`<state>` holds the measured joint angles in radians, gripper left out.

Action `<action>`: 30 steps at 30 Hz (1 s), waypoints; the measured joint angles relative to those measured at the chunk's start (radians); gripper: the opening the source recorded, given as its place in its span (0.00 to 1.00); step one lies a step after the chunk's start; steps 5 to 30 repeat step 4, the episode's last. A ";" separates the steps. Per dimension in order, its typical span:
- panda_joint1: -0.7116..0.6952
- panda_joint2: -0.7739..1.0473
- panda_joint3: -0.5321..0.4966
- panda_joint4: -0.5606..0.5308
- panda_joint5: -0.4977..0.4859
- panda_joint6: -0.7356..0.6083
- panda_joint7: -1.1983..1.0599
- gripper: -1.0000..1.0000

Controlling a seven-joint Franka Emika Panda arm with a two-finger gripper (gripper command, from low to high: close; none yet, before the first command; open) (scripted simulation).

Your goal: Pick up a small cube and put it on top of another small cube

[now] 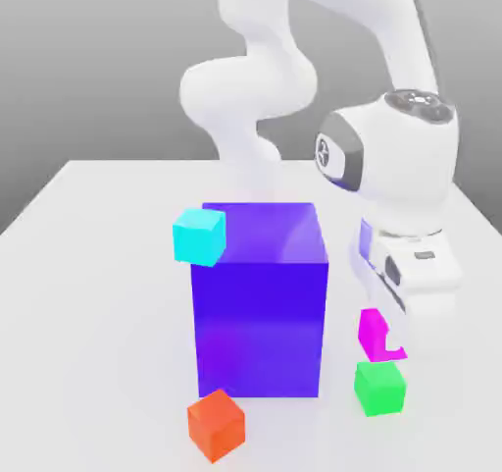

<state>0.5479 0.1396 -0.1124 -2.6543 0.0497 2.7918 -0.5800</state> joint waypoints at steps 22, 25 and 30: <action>-0.005 0.031 0.007 0.001 0.010 0.029 -0.007 1.00; -0.005 0.031 0.007 0.001 0.010 0.029 -0.007 1.00; -0.005 0.031 0.007 0.001 0.010 0.029 -0.007 1.00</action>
